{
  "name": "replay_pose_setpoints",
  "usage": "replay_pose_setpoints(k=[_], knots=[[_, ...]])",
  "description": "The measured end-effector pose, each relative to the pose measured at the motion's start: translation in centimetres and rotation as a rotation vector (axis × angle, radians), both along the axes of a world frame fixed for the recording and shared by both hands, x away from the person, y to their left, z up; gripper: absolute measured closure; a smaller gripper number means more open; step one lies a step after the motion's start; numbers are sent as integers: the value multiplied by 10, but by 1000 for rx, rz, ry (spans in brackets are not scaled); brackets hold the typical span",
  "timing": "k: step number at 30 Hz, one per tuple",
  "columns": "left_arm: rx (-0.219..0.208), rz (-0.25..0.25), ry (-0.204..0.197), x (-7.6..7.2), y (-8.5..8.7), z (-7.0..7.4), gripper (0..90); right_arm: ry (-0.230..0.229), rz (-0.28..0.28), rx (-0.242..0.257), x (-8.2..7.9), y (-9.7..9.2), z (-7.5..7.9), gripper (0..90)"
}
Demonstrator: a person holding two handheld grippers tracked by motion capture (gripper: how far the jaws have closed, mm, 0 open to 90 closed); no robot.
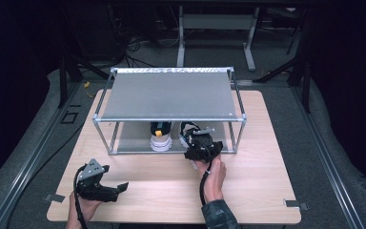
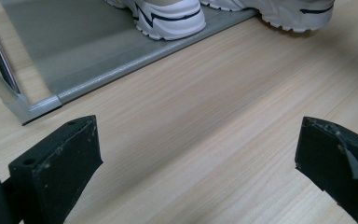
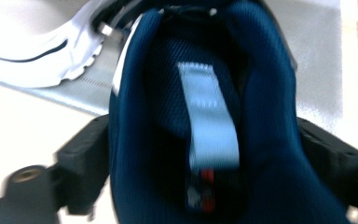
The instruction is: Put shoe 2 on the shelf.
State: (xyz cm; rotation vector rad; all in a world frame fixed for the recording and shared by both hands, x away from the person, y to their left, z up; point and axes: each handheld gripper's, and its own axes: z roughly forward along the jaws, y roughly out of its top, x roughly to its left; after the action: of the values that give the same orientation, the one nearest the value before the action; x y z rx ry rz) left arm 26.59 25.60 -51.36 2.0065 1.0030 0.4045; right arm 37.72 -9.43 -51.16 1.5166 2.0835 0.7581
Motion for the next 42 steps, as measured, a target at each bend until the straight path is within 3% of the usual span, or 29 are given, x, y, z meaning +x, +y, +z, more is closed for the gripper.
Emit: replay_pose_setpoints(k=[4, 7, 8, 9, 10, 11, 14, 16, 17, 20, 25, 27, 28, 31, 34, 35, 36, 39, 42], knots=[[1, 2, -2, 0, 1, 1, 0, 1, 55, 46, -8, -11, 2, 124], [-6, 9, -6, 1, 2, 1, 0, 0, 69, 47, -17, -20, 3, 153], [-5, 10, -6, 1, 2, 0, 0, -1, 99, 89, -20, -25, 4, 166], [-7, 15, -2, 2, 2, -1, 0, -7, 79, 78, -25, -28, 4, 179], [-7, 16, -1, 2, 2, -2, 0, 9, 140, 145, -26, -34, 4, 196], [-7, 16, 0, 2, 2, -2, 0, -3, 98, 105, -31, -34, 5, 219], [-12, 19, 5, 3, 2, -5, 0, -3, 118, 124, -40, -38, 5, 263], [-15, 17, 10, 3, 1, -6, 0, 4, 140, 150, -45, -39, 6, 342], [-11, 15, 8, 3, 1, -5, 0, -11, 124, 134, -46, -38, 6, 368], [-10, 12, 5, 3, 0, -5, 0, -15, 134, 154, -47, -35, 8, 401], [-11, 13, 8, 3, -1, -7, 0, -36, 119, 128, -45, -27, 10, 403], [-8, 10, 9, 3, -1, -7, 0, -39, 150, 151, -41, -27, 10, 389], [-7, 11, 9, 3, 0, -7, 0, -45, 119, 110, -40, -24, 11, 378], [-13, 19, 9, 3, 3, -8, 0, -38, 149, 134, -35, -24, 12, 368], [-13, 20, 13, 3, 3, -10, 0, -36, 136, 80, -29, -20, 11, 309], [-12, 19, 14, 2, 4, -11, 0, -23, 171, 128, -25, -21, 9, 295], [-14, 21, 16, 2, 4, -11, 0, -31, 148, 99, -23, -19, 9, 296], [-13, 22, 16, 2, 3, -12, 0, -36, 142, 127, -18, -17, 7, 302], [-14, 18, 17, 2, 3, -12, 0, -57, 137, 120, -13, -14, 5, 306]])
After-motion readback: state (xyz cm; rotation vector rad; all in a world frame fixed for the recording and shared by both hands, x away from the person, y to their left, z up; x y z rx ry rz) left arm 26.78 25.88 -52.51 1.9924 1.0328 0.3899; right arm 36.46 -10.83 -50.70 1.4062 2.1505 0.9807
